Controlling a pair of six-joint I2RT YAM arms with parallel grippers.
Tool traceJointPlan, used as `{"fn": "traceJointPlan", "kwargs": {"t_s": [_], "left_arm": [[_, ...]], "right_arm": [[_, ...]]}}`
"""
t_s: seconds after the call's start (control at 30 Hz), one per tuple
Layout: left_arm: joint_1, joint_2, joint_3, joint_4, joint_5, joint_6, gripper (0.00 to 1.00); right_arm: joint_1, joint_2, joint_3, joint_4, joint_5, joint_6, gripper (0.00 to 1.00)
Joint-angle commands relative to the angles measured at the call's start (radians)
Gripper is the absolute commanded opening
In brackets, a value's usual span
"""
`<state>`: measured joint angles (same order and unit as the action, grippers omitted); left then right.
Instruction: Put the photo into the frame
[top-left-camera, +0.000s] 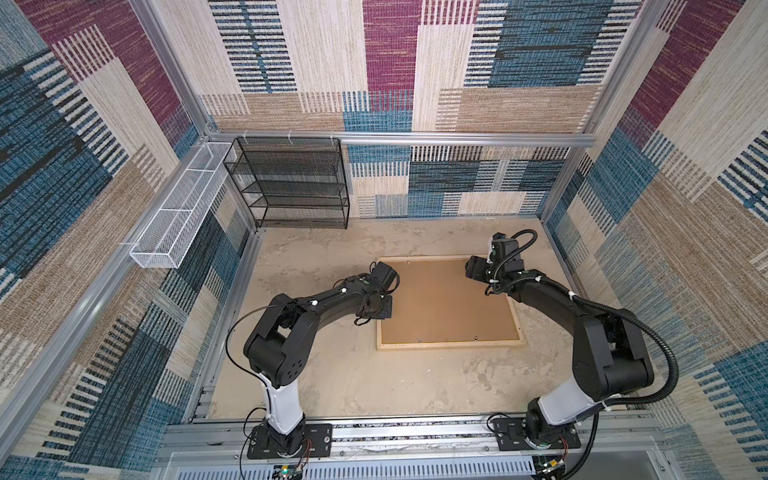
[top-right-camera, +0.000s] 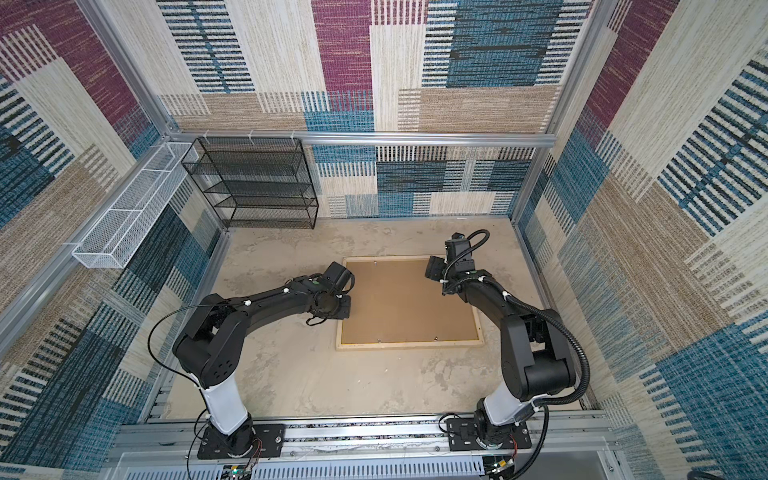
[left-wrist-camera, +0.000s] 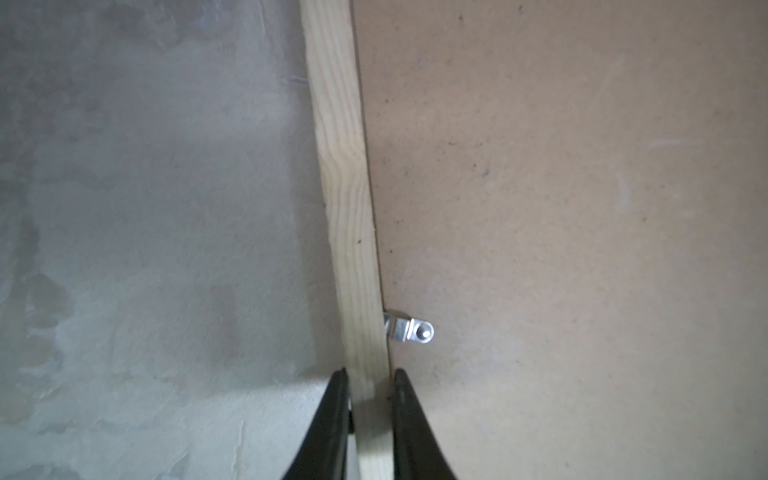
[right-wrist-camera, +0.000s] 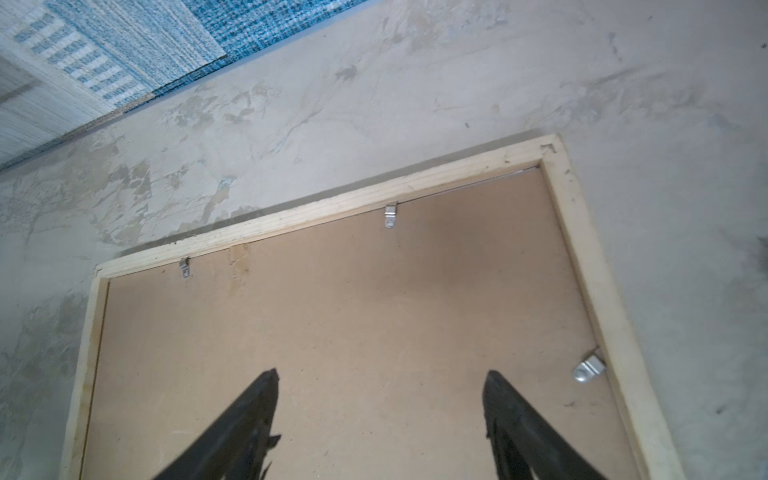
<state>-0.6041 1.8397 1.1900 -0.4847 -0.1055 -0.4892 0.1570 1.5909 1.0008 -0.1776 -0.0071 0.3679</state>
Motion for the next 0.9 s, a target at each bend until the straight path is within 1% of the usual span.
{"fn": "traceJointPlan", "kwargs": {"t_s": [0.0, 0.2, 0.33, 0.4, 0.5, 0.63, 0.67, 0.73, 0.87], "left_arm": [[0.017, -0.021, -0.017, -0.033, -0.040, 0.044, 0.18], [0.094, -0.078, -0.066, -0.054, -0.067, 0.071, 0.18], [0.177, -0.110, -0.095, -0.071, -0.084, 0.095, 0.18], [0.216, -0.120, -0.109, -0.068, -0.089, 0.111, 0.18], [0.271, -0.114, -0.112, -0.055, -0.098, 0.137, 0.18], [0.343, -0.079, -0.069, -0.048, -0.091, 0.176, 0.19], [0.352, -0.077, -0.055, -0.048, -0.082, 0.187, 0.19], [0.356, -0.088, -0.034, -0.033, -0.061, 0.219, 0.24], [0.356, -0.124, 0.006, -0.043, -0.033, 0.236, 0.31]], "right_arm": [[-0.021, 0.001, -0.001, -0.016, 0.005, -0.031, 0.79], [-0.054, 0.022, 0.011, -0.065, 0.010, -0.085, 0.79], [-0.062, 0.057, 0.025, -0.100, 0.008, -0.121, 0.77], [-0.062, 0.075, 0.033, -0.110, -0.020, -0.138, 0.73], [-0.062, 0.093, 0.032, -0.107, -0.099, -0.150, 0.66], [-0.060, 0.084, 0.013, -0.090, -0.141, -0.157, 0.63], [-0.058, 0.082, 0.013, -0.089, -0.152, -0.161, 0.62], [-0.047, 0.082, 0.017, -0.089, -0.165, -0.169, 0.62], [-0.019, 0.110, 0.044, -0.094, -0.164, -0.176, 0.59]]}}
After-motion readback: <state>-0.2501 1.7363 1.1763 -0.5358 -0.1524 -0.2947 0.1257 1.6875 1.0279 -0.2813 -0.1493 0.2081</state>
